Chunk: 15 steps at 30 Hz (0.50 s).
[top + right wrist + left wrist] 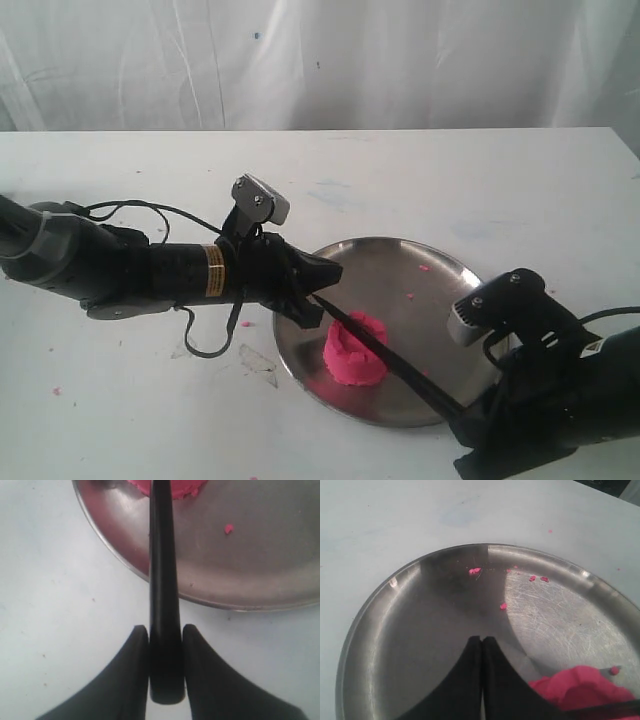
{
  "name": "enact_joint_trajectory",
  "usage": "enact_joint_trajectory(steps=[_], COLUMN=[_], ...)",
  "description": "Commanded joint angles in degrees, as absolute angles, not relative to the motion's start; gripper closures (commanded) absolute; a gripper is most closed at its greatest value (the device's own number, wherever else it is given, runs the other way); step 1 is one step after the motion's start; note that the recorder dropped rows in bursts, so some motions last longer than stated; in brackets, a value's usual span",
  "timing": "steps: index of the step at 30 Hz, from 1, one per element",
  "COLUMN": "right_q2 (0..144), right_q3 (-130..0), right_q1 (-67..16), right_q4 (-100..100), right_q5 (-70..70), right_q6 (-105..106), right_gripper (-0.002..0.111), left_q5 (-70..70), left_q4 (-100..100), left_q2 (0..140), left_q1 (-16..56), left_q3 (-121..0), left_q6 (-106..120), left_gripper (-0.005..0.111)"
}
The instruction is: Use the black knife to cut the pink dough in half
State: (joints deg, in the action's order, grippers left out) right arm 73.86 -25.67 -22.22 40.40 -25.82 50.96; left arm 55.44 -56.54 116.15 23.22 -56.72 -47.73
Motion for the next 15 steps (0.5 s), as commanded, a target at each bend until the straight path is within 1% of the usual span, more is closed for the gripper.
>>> enact_joint_trajectory(steps=[1,5,8,15], right_q2=[74.36,74.36,74.36,74.36], right_q3=[-25.41,-25.41,-25.41,-25.41], right_q1=[-22.32,-22.32,-22.32,-22.32], right_q4=[40.43,40.55,40.55,40.56], right_q5=[-25.46,-25.34,-25.34,-25.34], right_q6=[50.81,50.81,50.81,50.70], right_gripper=[0.108,0.108,0.108,0.108], left_q5=[55.99,59.49,57.82,57.69], left_q4=[-57.01,-58.15,-62.72,-62.62], left_q2=[115.95,115.95,116.26,118.05], left_q1=[23.34,23.59,23.59,23.59], left_q3=[-56.82,-56.82,-56.82,-56.82], left_q6=[-47.65,-48.20,-49.04,-49.48], left_gripper=[0.107,0.107,0.107,0.107])
